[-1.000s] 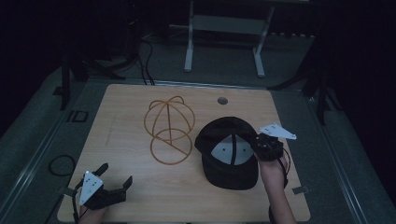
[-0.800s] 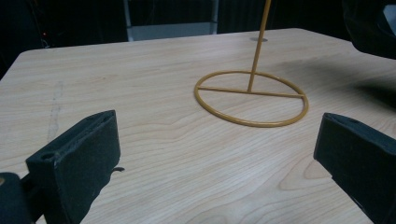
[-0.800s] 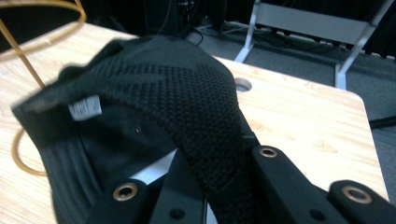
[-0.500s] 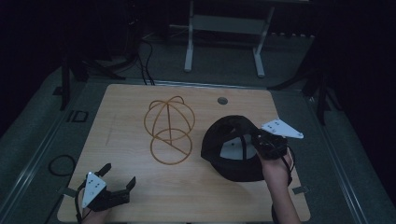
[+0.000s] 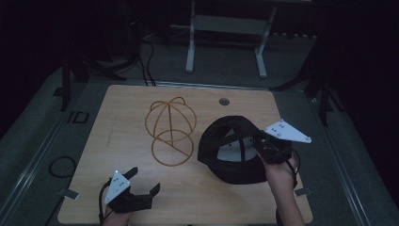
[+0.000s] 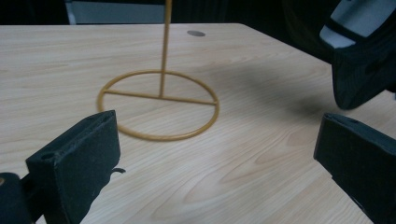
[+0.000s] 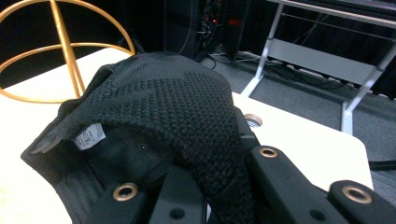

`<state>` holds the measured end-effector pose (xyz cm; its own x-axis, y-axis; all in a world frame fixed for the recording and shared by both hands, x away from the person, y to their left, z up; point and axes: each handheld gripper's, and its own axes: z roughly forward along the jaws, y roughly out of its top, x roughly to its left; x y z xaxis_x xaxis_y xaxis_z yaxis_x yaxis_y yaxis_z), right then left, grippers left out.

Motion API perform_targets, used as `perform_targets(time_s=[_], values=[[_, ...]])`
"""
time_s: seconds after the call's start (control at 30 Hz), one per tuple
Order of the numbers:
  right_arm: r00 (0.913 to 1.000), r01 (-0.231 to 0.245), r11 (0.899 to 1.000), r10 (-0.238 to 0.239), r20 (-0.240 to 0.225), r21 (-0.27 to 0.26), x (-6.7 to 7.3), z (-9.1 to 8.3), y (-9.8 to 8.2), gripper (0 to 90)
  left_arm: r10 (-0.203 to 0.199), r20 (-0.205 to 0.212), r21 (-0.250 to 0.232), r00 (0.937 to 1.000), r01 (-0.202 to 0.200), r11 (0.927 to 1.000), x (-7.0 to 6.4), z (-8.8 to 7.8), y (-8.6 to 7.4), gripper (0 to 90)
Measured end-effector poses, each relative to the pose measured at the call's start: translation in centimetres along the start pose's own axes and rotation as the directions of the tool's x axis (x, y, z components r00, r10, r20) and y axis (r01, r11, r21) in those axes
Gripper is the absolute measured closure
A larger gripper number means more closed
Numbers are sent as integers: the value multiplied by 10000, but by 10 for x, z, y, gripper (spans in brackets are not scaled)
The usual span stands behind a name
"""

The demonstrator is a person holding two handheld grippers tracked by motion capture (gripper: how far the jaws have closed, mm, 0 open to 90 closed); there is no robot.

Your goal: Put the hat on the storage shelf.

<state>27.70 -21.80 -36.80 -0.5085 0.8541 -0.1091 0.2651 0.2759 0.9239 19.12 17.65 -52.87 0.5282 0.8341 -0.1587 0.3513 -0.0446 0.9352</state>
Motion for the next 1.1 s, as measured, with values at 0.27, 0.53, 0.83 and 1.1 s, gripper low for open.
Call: perform_targets(time_s=[0.27, 0.53, 0.83, 1.1], values=[[9997, 70, 9999, -68, -252, 80, 5, -2, -5, 878, 368, 843, 481, 9958, -409, 9980, -21, 21, 11, 9], [9987, 241, 9997, -238, -445, 60, 12, -3, -5, 878, 1314, 1342, 383, 9822, -1376, 9897, -46, 39, 28, 10], [9977, 285, 9995, -291, -619, -108, 17, -6, -2, 878, 1451, 1542, 59, 9773, -1478, 9890, -59, 57, 50, 54], [9961, 326, 9992, -343, -812, -231, 20, -6, -2, 877, 1462, 1942, -157, 9700, -1459, 9892, -66, 70, 67, 113]])
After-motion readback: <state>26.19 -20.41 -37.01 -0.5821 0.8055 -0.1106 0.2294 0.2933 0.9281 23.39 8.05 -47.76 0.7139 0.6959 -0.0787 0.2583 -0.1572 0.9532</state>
